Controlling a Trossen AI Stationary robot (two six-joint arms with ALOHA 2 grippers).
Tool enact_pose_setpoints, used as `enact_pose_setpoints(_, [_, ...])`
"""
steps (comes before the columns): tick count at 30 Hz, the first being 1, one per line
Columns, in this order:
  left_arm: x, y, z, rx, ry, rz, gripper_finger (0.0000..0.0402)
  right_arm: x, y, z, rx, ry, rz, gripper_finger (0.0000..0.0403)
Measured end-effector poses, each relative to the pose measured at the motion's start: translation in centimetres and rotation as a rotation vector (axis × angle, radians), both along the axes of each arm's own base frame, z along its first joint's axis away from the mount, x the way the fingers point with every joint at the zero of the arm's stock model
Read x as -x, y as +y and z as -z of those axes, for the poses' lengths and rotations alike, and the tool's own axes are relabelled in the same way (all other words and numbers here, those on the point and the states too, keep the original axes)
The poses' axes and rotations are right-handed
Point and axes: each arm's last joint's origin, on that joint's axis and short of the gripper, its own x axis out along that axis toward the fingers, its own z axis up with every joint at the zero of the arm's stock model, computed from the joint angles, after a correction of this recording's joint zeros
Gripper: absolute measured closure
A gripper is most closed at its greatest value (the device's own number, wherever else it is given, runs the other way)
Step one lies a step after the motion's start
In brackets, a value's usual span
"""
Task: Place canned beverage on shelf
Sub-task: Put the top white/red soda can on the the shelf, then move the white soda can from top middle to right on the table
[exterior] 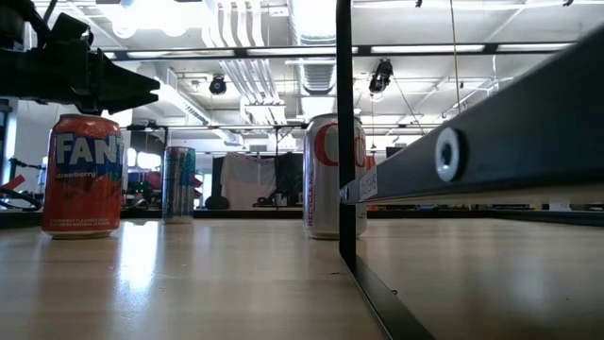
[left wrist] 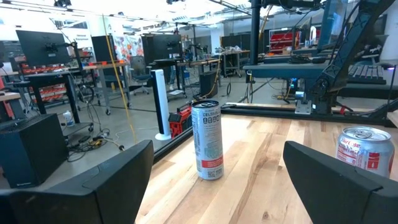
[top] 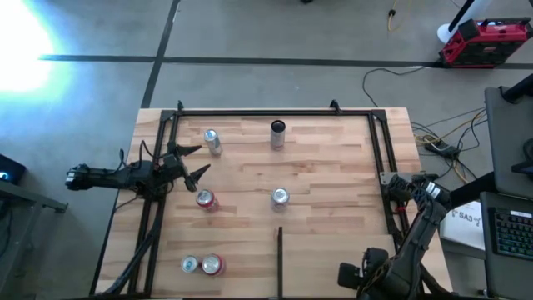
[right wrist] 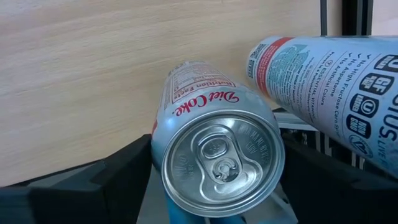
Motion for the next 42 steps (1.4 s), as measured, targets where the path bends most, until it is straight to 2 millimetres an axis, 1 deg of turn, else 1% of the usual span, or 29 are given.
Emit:
enact_pose_setpoints(16, [0.0,0.0,0.0,0.0,0.0,0.0,0.0058,0.1,-0.2,-0.2,-0.004,0.001,-0.048,0.0044])
enact_pose_setpoints(21, [0.0,0.0,0.0,0.0,0.001,0.0,0.0058,0.4,-0.7,-1.1,-0.026,-0.004,-0.057,0.0042])
enact_pose_setpoints(29, [0.0,0.0,0.0,0.0,0.0,0.0,0.0058,1.6,-2.4,-3.2,-0.016,-0.007,-0.064,0.0042])
enact_pose_setpoints(35, [0.0,0.0,0.0,0.0,0.0,0.001,0.0058,1.8,-3.9,-5.0,0.001,-0.122,-0.065,0.0042])
enact_pose_setpoints(38, [0.0,0.0,0.0,0.0,0.001,0.001,0.0058,1.8,-4.7,-5.4,0.018,-0.163,-0.062,0.0042])
enact_pose_setpoints(42, [0.0,0.0,0.0,0.0,0.0,0.0,0.0058,1.7,-6.1,-5.2,0.05,-0.185,-0.055,0.0042])
